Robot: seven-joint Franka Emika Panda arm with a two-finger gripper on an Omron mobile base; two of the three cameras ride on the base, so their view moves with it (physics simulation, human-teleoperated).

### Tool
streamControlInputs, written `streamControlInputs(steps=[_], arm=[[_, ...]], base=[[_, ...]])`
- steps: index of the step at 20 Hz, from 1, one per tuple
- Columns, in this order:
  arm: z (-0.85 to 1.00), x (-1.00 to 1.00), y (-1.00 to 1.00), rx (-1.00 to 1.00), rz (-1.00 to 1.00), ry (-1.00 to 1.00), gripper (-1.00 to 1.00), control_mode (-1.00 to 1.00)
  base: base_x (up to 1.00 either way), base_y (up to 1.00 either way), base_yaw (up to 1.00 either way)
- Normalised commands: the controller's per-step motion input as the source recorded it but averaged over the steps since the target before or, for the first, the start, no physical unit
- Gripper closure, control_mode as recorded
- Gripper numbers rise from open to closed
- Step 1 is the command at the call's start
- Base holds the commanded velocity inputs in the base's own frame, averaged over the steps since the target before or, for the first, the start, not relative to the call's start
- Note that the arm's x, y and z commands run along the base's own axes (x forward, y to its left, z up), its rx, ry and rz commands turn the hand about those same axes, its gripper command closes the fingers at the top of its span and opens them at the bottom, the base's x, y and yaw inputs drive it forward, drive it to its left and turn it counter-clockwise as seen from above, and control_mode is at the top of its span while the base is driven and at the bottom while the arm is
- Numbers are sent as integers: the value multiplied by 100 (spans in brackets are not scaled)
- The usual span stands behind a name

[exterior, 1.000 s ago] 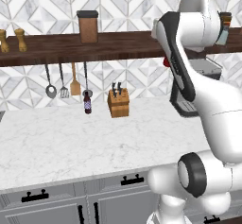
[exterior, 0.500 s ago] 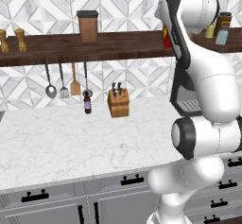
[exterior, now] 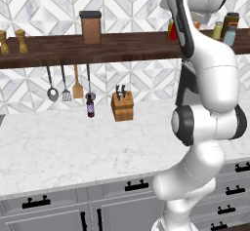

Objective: Put the shaker and condiment bottle from the counter next to their counterparts in the cabinet.

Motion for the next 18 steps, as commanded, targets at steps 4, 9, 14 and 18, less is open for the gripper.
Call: streamControlInputs(steps=[4, 9, 14, 18], arm=[[1, 72, -53, 0, 6, -3, 100, -100], [0, 6, 0, 0, 1, 0, 100, -100], [-29, 0, 0, 0, 0, 0, 100, -100], [-28, 1, 0, -2, 0, 0, 100, -100]], base=[[0, 0, 0], [0, 0, 0], [0, 0, 0], [0, 0, 0]])
